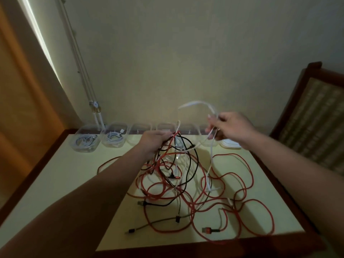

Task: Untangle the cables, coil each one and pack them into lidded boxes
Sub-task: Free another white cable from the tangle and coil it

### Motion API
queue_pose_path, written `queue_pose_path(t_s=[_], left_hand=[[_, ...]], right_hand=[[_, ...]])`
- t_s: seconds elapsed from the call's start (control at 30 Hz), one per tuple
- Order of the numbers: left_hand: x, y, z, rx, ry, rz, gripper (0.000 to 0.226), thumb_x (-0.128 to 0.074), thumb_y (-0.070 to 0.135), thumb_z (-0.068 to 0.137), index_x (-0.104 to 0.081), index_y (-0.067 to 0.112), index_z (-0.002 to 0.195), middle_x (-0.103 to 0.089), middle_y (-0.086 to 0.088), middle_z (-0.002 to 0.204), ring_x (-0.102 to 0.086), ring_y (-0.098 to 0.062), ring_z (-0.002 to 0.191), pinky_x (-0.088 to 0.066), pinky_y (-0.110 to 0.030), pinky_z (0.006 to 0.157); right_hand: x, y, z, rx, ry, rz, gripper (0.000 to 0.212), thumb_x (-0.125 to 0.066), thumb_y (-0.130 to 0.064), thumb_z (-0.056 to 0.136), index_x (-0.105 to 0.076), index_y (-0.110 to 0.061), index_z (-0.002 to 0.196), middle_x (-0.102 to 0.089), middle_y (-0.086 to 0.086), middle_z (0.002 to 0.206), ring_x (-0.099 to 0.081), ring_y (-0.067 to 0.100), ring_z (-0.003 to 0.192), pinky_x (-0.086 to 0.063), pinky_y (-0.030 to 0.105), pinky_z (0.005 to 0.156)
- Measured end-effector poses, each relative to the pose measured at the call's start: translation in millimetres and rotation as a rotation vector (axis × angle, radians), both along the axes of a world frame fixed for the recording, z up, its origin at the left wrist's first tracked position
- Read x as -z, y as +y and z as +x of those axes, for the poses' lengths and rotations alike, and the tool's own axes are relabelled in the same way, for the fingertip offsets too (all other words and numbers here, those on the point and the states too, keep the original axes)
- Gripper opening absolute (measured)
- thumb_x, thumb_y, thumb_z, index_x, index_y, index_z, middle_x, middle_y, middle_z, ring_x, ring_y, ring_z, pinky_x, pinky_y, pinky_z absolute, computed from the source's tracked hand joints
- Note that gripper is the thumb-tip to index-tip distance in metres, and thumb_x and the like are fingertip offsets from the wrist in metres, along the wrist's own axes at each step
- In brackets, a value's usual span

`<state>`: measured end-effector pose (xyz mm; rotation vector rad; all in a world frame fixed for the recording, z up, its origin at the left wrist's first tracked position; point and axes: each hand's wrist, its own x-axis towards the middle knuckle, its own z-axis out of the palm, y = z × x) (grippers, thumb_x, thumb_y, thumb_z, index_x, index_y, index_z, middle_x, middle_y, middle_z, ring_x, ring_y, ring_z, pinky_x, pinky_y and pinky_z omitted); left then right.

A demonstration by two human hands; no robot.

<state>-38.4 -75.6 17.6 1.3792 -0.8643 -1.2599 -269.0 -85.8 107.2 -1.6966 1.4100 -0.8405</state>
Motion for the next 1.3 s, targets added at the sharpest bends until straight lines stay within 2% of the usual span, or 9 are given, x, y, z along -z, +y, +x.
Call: queue_pose_path(t_s=[0.1, 0.17, 0.4, 0.77, 0.87, 1.0, 1.1, 1.2, 1.3], left_hand=[[14.3, -1.8, -11.0, -0.082, 0.01, 0.038, 0.01, -0.074, 0.015, 0.087, -0.074, 0.007, 0.081, -0.066, -0.01, 0.072, -0.061, -0.017, 0.059, -0.053, -0.028, 0.064], [28.1, -3.5, -9.1, -0.045, -0.263, -0.022, 0.018, -0.076, 0.034, 0.083, -0.073, 0.017, 0.078, -0.066, -0.002, 0.076, -0.062, -0.019, 0.071, -0.05, -0.031, 0.074], [66.9, 6.2, -18.1, 0.201, -1.059, -0.269, 0.042, -0.069, 0.043, 0.09, -0.064, 0.034, 0.131, -0.07, 0.001, 0.113, -0.064, -0.02, 0.101, -0.052, -0.031, 0.08], [69.0, -7.0, 9.0, -0.101, -0.994, 0.122, 0.03, -0.056, 0.032, 0.098, -0.076, 0.012, 0.09, -0.074, -0.009, 0.089, -0.063, -0.024, 0.077, -0.049, -0.031, 0.069], [67.5, -1.5, 10.0, -0.127, -0.978, 0.219, 0.026, -0.061, 0.031, 0.094, -0.071, 0.01, 0.107, -0.071, -0.007, 0.099, -0.062, -0.024, 0.085, -0.047, -0.031, 0.072], [55.1, 2.3, -16.0, -0.169, -0.807, 0.097, 0.061, -0.07, 0.019, 0.087, -0.043, 0.015, 0.142, -0.058, -0.006, 0.135, -0.057, -0.025, 0.117, -0.042, -0.031, 0.085], [40.9, 3.3, -42.5, 0.115, -0.794, -0.154, 0.072, -0.073, 0.021, 0.085, -0.04, 0.023, 0.149, -0.052, 0.0, 0.145, -0.059, -0.022, 0.116, -0.048, -0.034, 0.095], [32.8, 5.3, -64.4, 0.436, -1.1, -0.259, 0.042, -0.068, 0.037, 0.09, -0.061, 0.033, 0.131, -0.063, 0.005, 0.134, -0.061, -0.017, 0.114, -0.046, -0.04, 0.1], [31.4, 0.9, -69.8, 0.363, -1.018, -0.25, 0.016, -0.058, 0.026, 0.099, -0.072, 0.023, 0.107, -0.072, 0.002, 0.109, -0.067, -0.013, 0.097, -0.052, -0.026, 0.081]], right_hand=[[17.5, 6.0, 8.4, -0.09, 0.045, 0.08, 0.032, -0.058, -0.029, 0.101, -0.068, 0.001, 0.094, -0.076, 0.015, 0.082, -0.074, 0.027, 0.067, -0.059, 0.026, 0.055], [21.9, 5.0, 10.3, -0.09, -0.026, 0.118, 0.033, -0.059, -0.029, 0.1, -0.068, 0.002, 0.095, -0.076, 0.017, 0.084, -0.075, 0.029, 0.071, -0.061, 0.028, 0.058], [-1.1, -2.3, 6.3, -0.009, -0.352, 0.181, 0.029, -0.057, -0.029, 0.101, -0.064, -0.001, 0.096, -0.076, 0.018, 0.087, -0.076, 0.028, 0.073, -0.064, 0.032, 0.066], [-31.9, -22.1, -33.3, 0.208, -0.795, 0.123, 0.031, -0.047, -0.037, 0.105, -0.055, -0.019, 0.081, -0.066, -0.011, 0.055, -0.066, 0.002, 0.05, -0.048, 0.015, 0.045], [-35.7, -26.5, -42.2, 0.226, -0.831, 0.118, 0.032, -0.048, -0.036, 0.105, -0.056, -0.016, 0.082, -0.065, -0.009, 0.056, -0.067, 0.004, 0.052, -0.048, 0.015, 0.046], [-29.1, -25.4, -39.2, 0.205, -0.739, 0.158, 0.032, -0.05, -0.037, 0.104, -0.058, -0.013, 0.084, -0.066, -0.006, 0.056, -0.066, 0.006, 0.049, -0.049, 0.017, 0.045], [-26.2, -22.6, -33.5, 0.193, -0.725, 0.163, 0.031, -0.052, -0.036, 0.103, -0.06, -0.012, 0.087, -0.067, -0.004, 0.057, -0.068, 0.007, 0.051, -0.051, 0.017, 0.046], [-29.1, -17.3, -31.1, 0.165, -0.696, 0.159, 0.03, -0.052, -0.037, 0.103, -0.061, -0.013, 0.088, -0.069, -0.005, 0.06, -0.069, 0.007, 0.053, -0.053, 0.017, 0.048], [-25.1, -15.0, -37.5, 0.188, -0.575, 0.076, 0.031, -0.053, -0.037, 0.103, -0.063, -0.013, 0.088, -0.068, -0.004, 0.061, -0.064, 0.007, 0.049, -0.052, 0.02, 0.047]])
